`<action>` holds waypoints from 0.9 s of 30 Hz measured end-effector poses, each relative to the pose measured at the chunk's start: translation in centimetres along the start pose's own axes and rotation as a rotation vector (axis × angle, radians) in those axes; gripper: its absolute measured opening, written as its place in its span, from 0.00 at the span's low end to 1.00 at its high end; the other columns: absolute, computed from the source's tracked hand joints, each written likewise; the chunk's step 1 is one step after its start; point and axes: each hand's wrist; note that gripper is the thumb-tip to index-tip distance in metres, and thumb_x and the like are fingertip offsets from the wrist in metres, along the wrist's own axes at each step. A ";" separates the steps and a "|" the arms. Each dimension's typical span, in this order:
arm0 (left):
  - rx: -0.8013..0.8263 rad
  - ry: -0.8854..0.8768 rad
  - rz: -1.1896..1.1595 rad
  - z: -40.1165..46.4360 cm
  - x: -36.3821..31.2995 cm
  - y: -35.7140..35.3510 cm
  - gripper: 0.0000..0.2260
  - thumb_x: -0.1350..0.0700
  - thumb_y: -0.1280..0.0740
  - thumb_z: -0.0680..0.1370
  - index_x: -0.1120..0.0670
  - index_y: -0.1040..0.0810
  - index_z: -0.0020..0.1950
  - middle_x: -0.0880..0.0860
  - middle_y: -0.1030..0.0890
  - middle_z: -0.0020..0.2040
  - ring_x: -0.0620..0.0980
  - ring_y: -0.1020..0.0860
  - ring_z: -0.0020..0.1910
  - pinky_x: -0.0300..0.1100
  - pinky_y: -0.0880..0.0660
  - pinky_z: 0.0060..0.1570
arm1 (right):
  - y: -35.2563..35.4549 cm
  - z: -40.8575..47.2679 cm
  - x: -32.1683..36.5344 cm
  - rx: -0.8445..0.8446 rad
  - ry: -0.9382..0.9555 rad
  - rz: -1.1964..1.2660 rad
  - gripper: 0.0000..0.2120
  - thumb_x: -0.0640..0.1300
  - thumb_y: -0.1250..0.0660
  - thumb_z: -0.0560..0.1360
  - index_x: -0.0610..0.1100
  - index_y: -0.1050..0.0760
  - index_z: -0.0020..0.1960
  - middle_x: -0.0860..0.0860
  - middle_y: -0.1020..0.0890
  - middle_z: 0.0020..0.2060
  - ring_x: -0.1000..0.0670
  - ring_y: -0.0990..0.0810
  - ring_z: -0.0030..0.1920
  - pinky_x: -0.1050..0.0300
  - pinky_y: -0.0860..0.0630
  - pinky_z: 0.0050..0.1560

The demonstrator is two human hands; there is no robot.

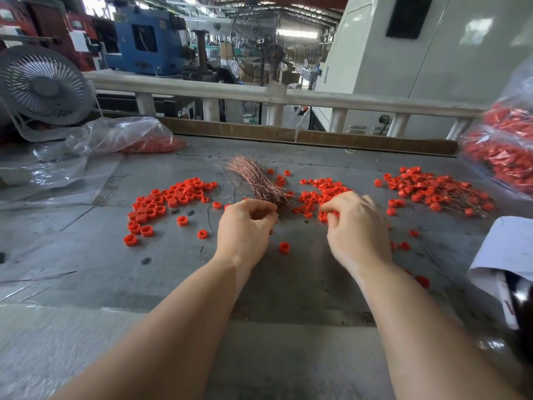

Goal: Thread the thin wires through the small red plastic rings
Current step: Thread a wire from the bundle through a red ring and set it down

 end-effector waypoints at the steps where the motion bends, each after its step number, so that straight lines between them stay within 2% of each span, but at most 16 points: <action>1: -0.025 -0.015 0.023 0.1 0.0 0.0 0.06 0.64 0.32 0.73 0.55 0.18 0.45 0.50 0.20 0.35 0.47 0.23 0.34 0.42 0.24 0.43 | -0.1 -0.1 0.4 0.010 0.043 0.027 0.11 0.33 0.37 0.73 0.42 0.19 0.49 0.49 0.19 0.49 0.46 0.27 0.52 0.58 0.35 0.52; 3: -0.081 -0.059 0.100 0.3 0.1 0.2 0.07 0.63 0.32 0.73 0.55 0.17 0.48 0.52 0.19 0.39 0.51 0.21 0.40 0.43 0.23 0.48 | -0.4 -0.4 1.1 0.041 0.112 0.061 0.09 0.34 0.36 0.73 0.42 0.18 0.48 0.48 0.20 0.47 0.46 0.27 0.52 0.58 0.34 0.52; 6: -0.160 -0.137 0.306 0.6 0.3 0.6 0.09 0.63 0.33 0.74 0.54 0.18 0.51 0.52 0.19 0.46 0.50 0.22 0.47 0.36 0.30 0.47 | -0.6 -0.7 1.7 0.086 0.161 0.100 0.08 0.35 0.36 0.74 0.42 0.19 0.49 0.48 0.20 0.47 0.47 0.27 0.53 0.60 0.35 0.51; 8: -0.179 -0.162 0.434 0.8 0.5 0.9 0.12 0.62 0.35 0.75 0.52 0.20 0.55 0.52 0.24 0.52 0.51 0.26 0.53 0.33 0.37 0.48 | -0.6 -0.8 1.8 0.109 0.163 0.116 0.09 0.36 0.36 0.75 0.42 0.19 0.50 0.49 0.21 0.48 0.48 0.27 0.53 0.59 0.33 0.52; 11: -0.156 -0.151 0.634 0.9 0.7 1.3 0.16 0.61 0.39 0.76 0.52 0.24 0.63 0.54 0.30 0.62 0.55 0.37 0.63 0.36 0.45 0.56 | -0.6 -0.9 1.9 0.132 0.155 0.129 0.09 0.37 0.36 0.75 0.42 0.19 0.50 0.48 0.21 0.48 0.48 0.26 0.53 0.57 0.32 0.53; 17: -0.111 -0.055 0.812 1.0 0.6 2.0 0.21 0.60 0.40 0.75 0.54 0.31 0.69 0.55 0.36 0.70 0.56 0.44 0.68 0.45 0.46 0.67 | -0.6 -1.0 2.1 0.177 0.152 0.141 0.09 0.38 0.37 0.76 0.43 0.19 0.50 0.49 0.21 0.49 0.48 0.26 0.53 0.57 0.31 0.53; 21: -0.172 0.014 0.905 1.2 0.4 2.6 0.21 0.59 0.41 0.75 0.52 0.33 0.69 0.55 0.40 0.73 0.57 0.49 0.73 0.52 0.55 0.73 | -0.6 -1.1 2.1 0.202 0.144 0.144 0.09 0.38 0.37 0.76 0.44 0.19 0.51 0.49 0.21 0.49 0.48 0.26 0.54 0.57 0.32 0.53; 24: -0.148 0.142 0.919 1.5 0.4 3.2 0.23 0.59 0.44 0.77 0.54 0.40 0.73 0.56 0.47 0.76 0.59 0.57 0.75 0.56 0.61 0.72 | -0.7 -1.1 2.2 0.224 0.138 0.146 0.09 0.38 0.37 0.76 0.44 0.19 0.51 0.49 0.21 0.49 0.48 0.27 0.54 0.59 0.34 0.52; 25: -0.129 0.170 0.915 1.6 0.5 3.4 0.23 0.59 0.45 0.78 0.54 0.41 0.74 0.57 0.48 0.76 0.59 0.56 0.75 0.55 0.60 0.72 | -0.7 -1.1 2.1 0.230 0.135 0.149 0.09 0.39 0.37 0.76 0.44 0.19 0.50 0.49 0.21 0.49 0.48 0.27 0.54 0.59 0.35 0.52; 27: -0.111 0.162 0.910 1.9 0.8 3.7 0.23 0.61 0.45 0.77 0.57 0.39 0.73 0.59 0.43 0.75 0.60 0.49 0.74 0.51 0.53 0.73 | -0.7 -1.1 2.1 0.238 0.128 0.161 0.09 0.39 0.37 0.76 0.45 0.19 0.50 0.50 0.21 0.48 0.49 0.27 0.53 0.60 0.35 0.51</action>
Point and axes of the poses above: each hand's wrist, its own z-axis towards the middle knuckle, its own y-axis out of the back of the hand, x = y × z
